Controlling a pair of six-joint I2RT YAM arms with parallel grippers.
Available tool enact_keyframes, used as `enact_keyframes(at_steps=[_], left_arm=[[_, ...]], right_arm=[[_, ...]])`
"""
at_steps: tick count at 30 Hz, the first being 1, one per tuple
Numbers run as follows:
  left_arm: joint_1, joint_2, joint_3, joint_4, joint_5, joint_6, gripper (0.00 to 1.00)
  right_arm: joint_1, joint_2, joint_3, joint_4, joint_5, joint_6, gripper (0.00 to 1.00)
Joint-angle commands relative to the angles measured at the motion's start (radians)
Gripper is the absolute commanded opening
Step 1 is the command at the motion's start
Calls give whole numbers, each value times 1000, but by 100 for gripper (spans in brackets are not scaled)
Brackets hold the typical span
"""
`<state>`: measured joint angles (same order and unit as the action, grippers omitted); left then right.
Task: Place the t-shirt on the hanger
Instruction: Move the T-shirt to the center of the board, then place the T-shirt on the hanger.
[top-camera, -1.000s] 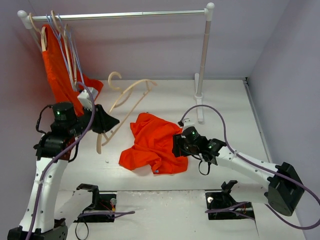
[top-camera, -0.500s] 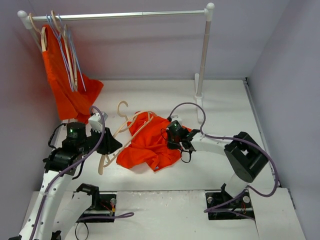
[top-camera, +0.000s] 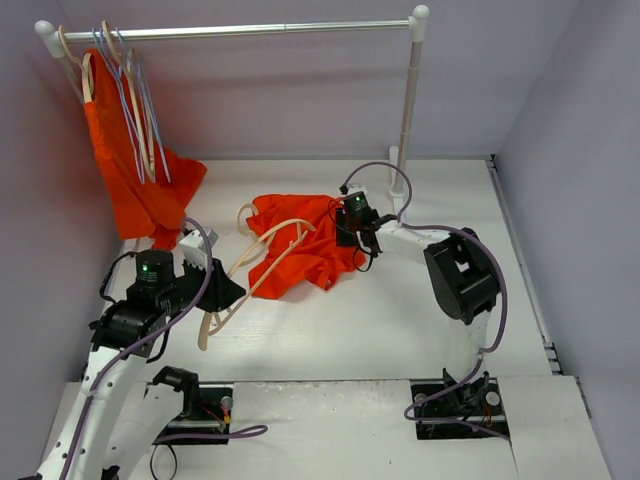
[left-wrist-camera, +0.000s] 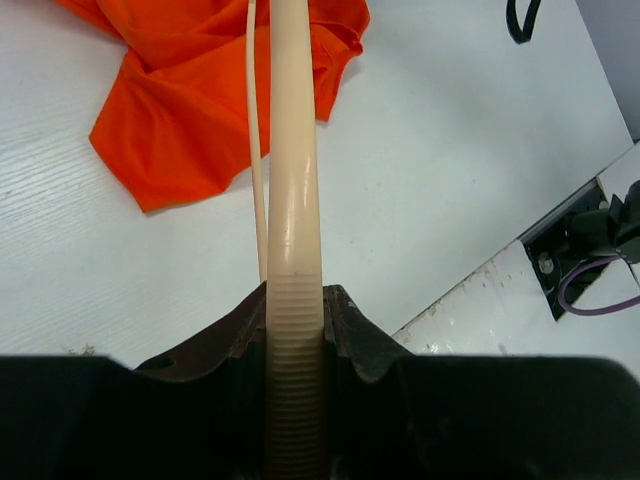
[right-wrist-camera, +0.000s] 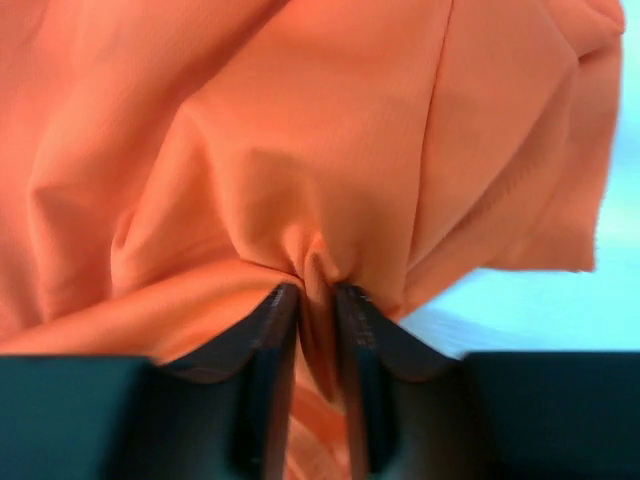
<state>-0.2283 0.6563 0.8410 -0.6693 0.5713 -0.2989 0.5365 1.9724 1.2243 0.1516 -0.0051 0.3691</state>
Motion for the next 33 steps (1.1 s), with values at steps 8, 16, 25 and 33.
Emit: enact_keyframes(at_steps=[8,16,25,33], left_arm=[[-28,6,-46,192,111,-11,0],[-34,11,-80,221,114,-22,0],[-36,3,-112,231,108,-19,0],[-39,-6,-115,231,125,-6,0]], right_arm=[[36,-299,-98,-60,20,-159,40],[72,-331,-238,-49,70,-127,41],[71,-258,-287,-9,97,-104,41],[69,-219,-293,12,123,-107,27]])
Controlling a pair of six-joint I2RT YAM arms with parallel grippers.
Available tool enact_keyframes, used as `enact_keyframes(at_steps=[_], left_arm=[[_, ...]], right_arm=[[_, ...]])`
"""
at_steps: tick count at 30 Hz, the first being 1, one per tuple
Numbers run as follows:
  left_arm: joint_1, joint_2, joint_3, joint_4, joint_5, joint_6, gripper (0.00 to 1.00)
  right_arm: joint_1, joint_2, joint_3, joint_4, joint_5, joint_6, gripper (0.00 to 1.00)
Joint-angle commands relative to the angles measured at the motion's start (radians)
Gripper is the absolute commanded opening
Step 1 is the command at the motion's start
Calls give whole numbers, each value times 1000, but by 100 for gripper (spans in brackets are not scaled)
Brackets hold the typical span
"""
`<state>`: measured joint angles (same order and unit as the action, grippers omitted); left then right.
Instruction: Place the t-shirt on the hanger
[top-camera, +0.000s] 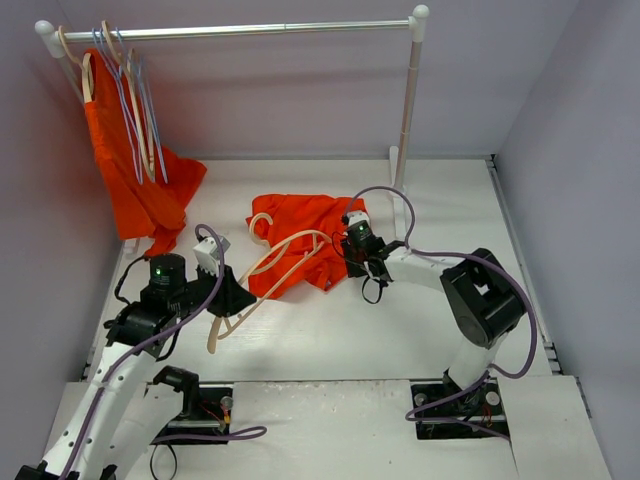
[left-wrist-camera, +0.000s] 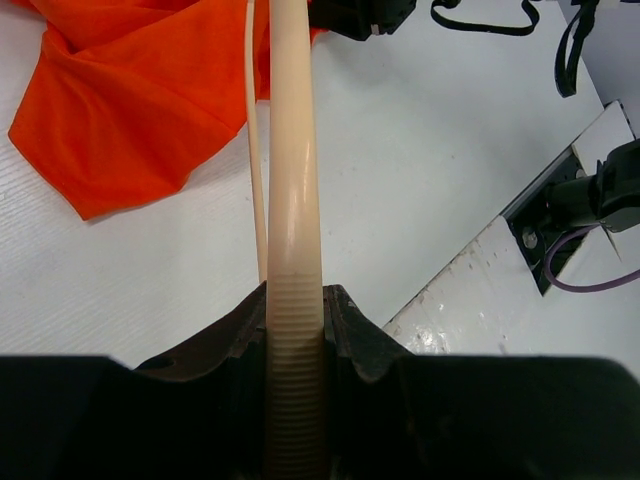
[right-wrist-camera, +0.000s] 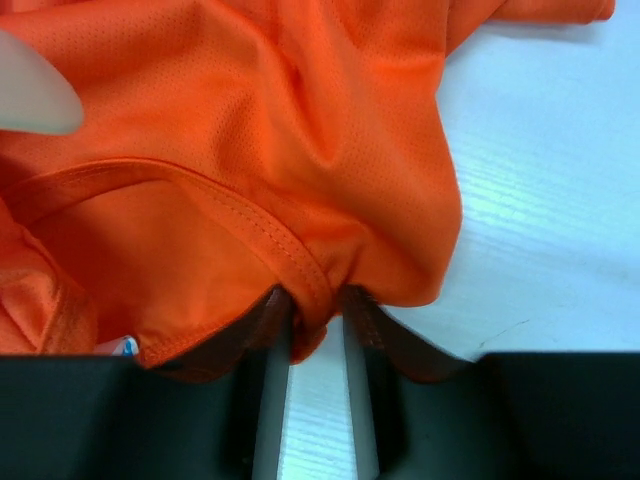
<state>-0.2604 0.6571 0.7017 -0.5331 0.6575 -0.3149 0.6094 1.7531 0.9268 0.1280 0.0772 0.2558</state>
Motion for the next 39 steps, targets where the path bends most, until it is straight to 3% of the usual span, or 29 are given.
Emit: enact_keyframes(at_steps=[1,5,13,25,31,39], left_arm=[[-8,-8,24,96,54,13,0],[-19,-30,21,116,97,19,0],[-36,-66,19,140,146,17,0],[-42,-48,10,116,68,17,0],[-40,-33,13,101,31,23,0],[-40,-37,12,96,33,31,0]], right_arm=[[-3,-6,3,32,51,2,20],[-10,-73,24,-5,90,-44,0],[-22,-129,176,-164,82,-98,0],[-28,-83,121,-154,101,-76,24],[-40,-47,95,-139,108,-72,23],[-50,-18,98,-93,116,-79,33]])
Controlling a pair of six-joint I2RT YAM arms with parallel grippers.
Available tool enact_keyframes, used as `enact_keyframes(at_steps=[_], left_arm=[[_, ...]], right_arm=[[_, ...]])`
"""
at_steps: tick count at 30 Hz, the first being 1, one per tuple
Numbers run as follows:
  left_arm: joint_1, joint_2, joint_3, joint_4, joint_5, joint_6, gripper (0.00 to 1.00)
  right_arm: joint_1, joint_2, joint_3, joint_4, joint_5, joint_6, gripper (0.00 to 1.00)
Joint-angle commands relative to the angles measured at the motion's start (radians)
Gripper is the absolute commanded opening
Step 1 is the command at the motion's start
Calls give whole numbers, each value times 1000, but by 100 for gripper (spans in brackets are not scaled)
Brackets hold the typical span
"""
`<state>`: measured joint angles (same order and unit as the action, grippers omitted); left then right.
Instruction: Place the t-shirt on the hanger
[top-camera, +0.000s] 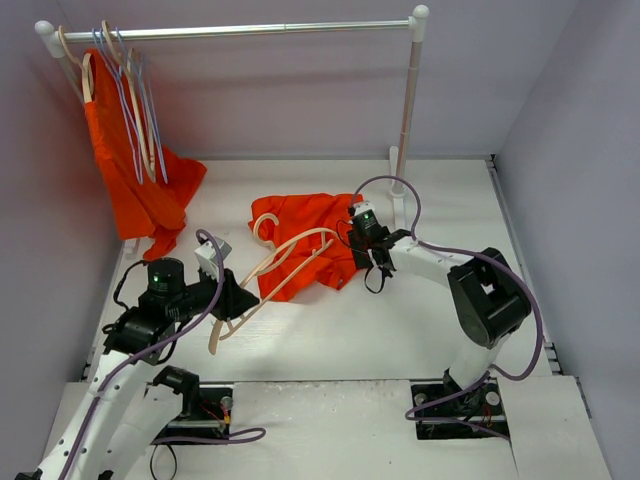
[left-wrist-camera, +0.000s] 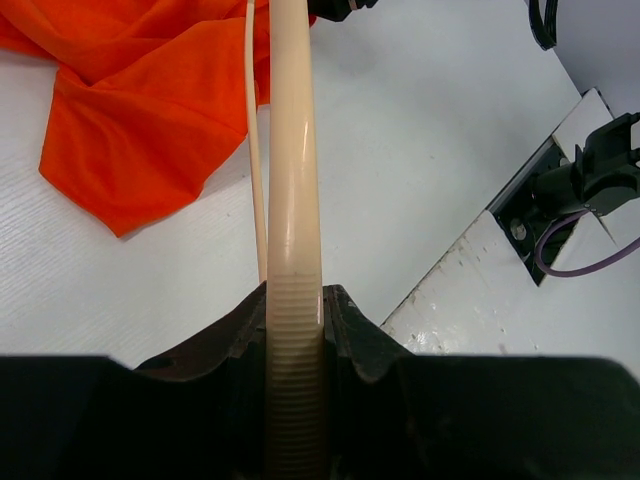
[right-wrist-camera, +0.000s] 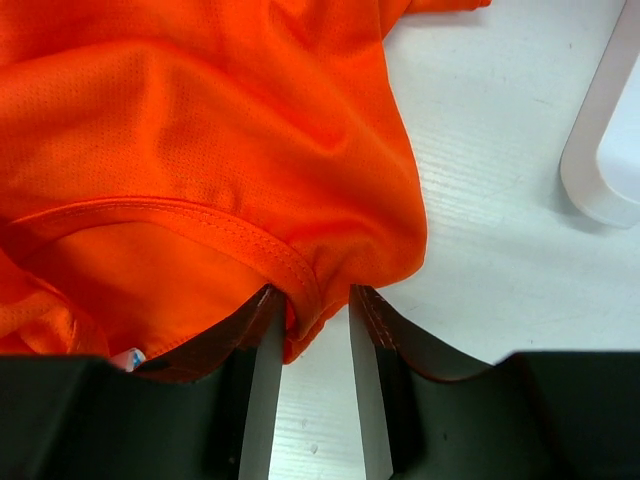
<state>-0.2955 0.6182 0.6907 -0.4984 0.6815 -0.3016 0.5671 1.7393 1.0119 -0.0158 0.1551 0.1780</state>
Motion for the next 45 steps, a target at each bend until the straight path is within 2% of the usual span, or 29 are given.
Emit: enact_keyframes(at_steps=[1,7,14,20,25,33,45], left_arm=[[-5,3,23,61,10,18,0],[-5,3,23,64,26,21,0],[-5,8,20,76,64,13,0],[-14,20,26,106,124,-7,0],[-54,46,33,110,112,-17,0],[-116,67,44,95,-17,-13,0],[-142,89,95,121,-94,-16,0]], right_arm=[[-7,-3,13,51,35,-3,33],[-7,-7,7,68,44,-15,32],[-7,-9,20,68,50,-26,0],[-7,-60,76,19,50,-54,0],[-7,-86,129,-48,43,-60,0],[-7,-147,151,-85,-6,-48,0],[-7,-178,126,-88,-8,-54,0]])
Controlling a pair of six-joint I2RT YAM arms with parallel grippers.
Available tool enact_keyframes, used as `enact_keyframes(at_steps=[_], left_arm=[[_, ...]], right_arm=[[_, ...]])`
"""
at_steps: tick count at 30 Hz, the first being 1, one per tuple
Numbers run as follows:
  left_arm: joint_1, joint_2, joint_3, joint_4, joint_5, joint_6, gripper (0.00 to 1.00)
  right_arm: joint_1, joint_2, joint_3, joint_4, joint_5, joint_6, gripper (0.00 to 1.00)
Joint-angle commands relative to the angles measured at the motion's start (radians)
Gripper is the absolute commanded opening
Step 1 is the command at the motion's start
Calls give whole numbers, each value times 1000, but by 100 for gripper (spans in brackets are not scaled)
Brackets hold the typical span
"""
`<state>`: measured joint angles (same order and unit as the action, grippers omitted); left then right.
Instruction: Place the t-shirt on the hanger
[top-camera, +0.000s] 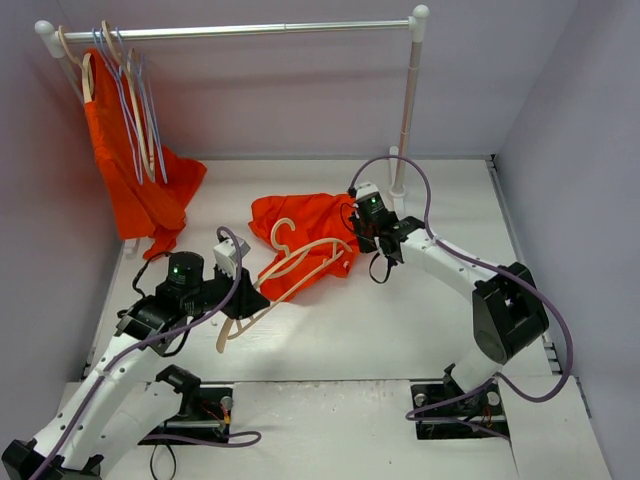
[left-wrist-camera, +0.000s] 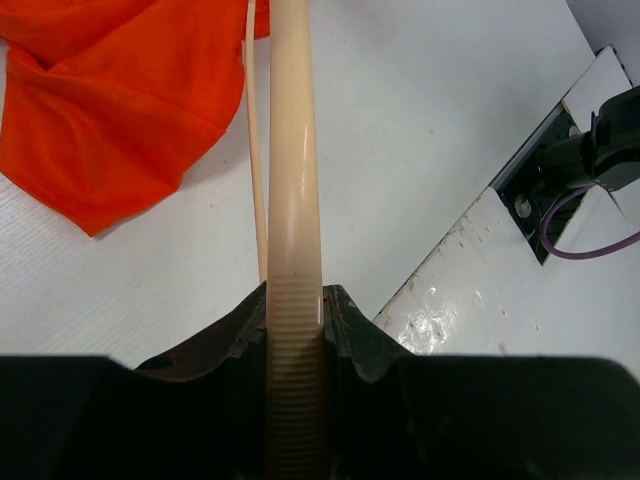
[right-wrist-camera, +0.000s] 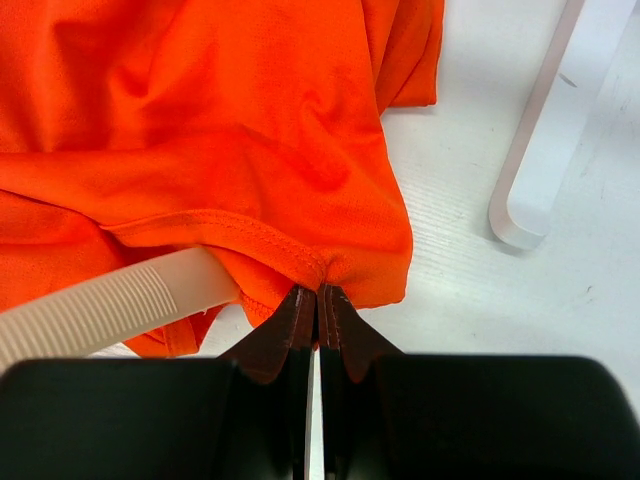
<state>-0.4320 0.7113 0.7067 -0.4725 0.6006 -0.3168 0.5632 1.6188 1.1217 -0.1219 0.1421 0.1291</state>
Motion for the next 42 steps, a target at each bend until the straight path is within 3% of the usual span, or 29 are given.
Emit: enact_keyframes(at_steps=[1,15,26,32,37,42], left_arm=[[-5,-3,77,98,-7,-8,0],[-30,8,19,210,-4,-71,0],[-168,79,20,290,-105,-80,0],[-186,83,14,342,-142,-84,0],[-211,115,17,432,-143,-87,0],[-322,163,59,534,-232,-24,0]], right_arm=[[-3,-57,15,19,4,-5,0],[-3,-62,20,27,-27,3,0],[-3,-86,78,-4,-30,-20,0],[0,-134,102,-18,-64,-43,0],[15,-183,179,-45,-102,-86,0],[46,-191,303,-108,-133,-164,0]])
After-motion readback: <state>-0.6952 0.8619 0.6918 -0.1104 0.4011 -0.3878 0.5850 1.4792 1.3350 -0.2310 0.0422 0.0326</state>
